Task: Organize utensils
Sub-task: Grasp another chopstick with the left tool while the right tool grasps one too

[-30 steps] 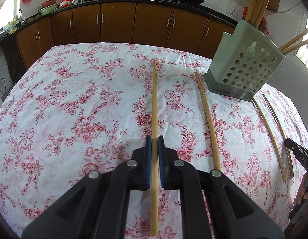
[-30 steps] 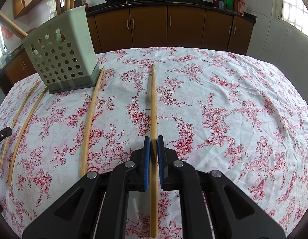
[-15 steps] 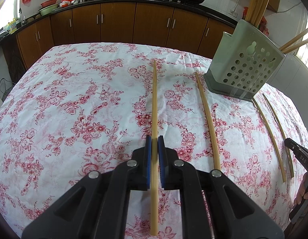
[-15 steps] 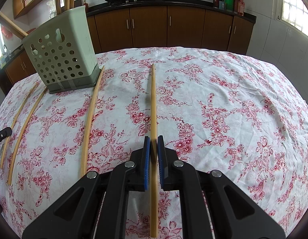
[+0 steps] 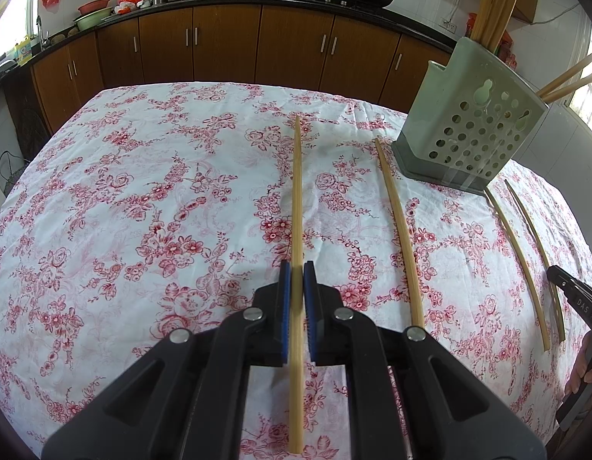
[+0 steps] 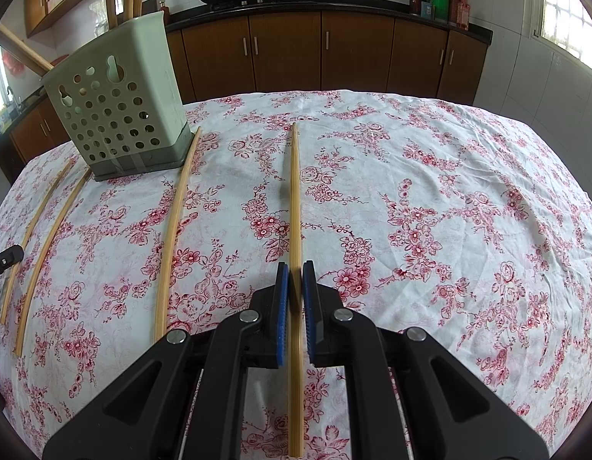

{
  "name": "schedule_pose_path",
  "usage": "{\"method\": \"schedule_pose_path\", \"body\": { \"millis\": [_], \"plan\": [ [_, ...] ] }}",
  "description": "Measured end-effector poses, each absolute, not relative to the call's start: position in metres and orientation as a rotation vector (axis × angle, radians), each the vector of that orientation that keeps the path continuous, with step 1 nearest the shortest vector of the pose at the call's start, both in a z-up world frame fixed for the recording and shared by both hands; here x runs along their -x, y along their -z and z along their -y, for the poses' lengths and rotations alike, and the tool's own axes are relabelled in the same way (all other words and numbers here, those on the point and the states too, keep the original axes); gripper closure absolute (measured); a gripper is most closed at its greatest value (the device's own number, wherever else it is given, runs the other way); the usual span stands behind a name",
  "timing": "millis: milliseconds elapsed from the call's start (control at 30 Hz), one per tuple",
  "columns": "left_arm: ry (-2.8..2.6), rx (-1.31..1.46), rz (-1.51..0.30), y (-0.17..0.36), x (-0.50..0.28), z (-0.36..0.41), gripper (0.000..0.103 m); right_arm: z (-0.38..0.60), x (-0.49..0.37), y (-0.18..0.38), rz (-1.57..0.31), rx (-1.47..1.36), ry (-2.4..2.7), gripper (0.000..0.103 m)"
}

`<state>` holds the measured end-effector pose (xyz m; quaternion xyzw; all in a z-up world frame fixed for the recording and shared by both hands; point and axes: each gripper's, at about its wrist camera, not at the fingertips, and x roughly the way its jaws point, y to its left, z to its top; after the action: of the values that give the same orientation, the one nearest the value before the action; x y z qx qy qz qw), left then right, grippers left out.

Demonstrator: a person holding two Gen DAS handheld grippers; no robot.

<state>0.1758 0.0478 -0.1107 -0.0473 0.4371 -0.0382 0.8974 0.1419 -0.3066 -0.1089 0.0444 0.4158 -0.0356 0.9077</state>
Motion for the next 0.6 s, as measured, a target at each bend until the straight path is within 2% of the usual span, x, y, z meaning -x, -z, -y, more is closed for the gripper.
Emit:
{"method": "schedule_pose_path", "body": {
  "millis": [600],
  "plan": [
    [0.077, 0.095, -0.905, 0.1108, -0.1756, -0.046, 0.092, 0.3068, -0.1423, 0.1078, -0.857, -0.094, 0.073, 0.093]
  ]
}}
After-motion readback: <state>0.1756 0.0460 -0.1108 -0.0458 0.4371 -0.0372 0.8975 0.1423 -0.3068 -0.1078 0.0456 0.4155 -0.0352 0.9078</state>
